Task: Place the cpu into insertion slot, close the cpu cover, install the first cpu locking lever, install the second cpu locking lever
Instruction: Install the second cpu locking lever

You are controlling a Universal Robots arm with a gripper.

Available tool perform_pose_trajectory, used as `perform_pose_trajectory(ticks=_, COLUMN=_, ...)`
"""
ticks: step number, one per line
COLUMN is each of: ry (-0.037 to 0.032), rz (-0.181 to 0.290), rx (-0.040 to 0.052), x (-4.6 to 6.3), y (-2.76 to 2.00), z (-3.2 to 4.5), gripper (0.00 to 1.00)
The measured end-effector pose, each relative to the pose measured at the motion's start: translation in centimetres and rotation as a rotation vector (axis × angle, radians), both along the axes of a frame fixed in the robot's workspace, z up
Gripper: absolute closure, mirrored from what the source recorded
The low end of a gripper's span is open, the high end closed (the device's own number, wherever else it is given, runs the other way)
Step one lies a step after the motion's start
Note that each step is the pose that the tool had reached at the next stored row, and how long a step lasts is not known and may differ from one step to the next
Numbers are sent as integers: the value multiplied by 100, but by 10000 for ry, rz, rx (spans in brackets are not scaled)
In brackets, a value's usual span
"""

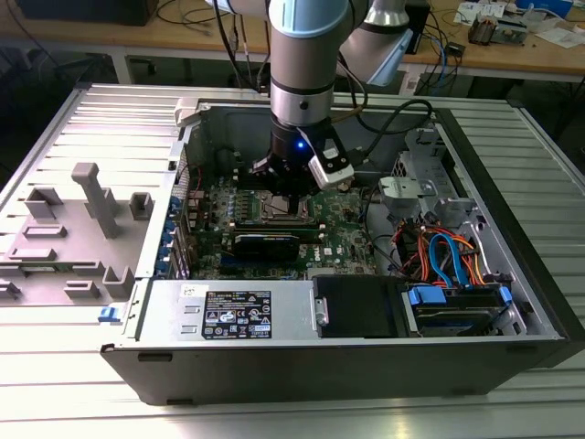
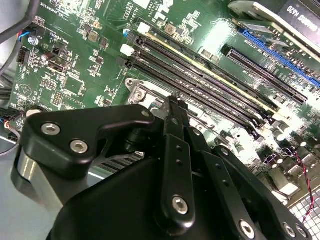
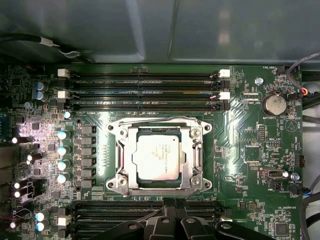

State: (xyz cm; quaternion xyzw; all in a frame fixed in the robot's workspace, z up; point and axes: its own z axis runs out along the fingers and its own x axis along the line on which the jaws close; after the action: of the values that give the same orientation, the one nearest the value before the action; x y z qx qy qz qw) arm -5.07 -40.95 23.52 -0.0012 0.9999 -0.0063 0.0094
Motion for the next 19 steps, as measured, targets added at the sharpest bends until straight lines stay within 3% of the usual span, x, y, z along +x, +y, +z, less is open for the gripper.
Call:
perform_pose_trajectory(ticks=10, ry=-5, rz=-1, rx=4, x=-8, y=-4, z=15, gripper=89)
perform_pose_trajectory(ticks=12, ry=-5, rz=0, rx=3, x=-74, y=-6, z=15, gripper=89)
perform_pose_trajectory(ticks=16, ry=-5, rz=2, rx=3, x=-124, y=-41, z=13, gripper=89)
perform_pose_trajectory(ticks=19, ry=-5, rz=0, rx=2, x=-127, y=-105, z=13, gripper=89)
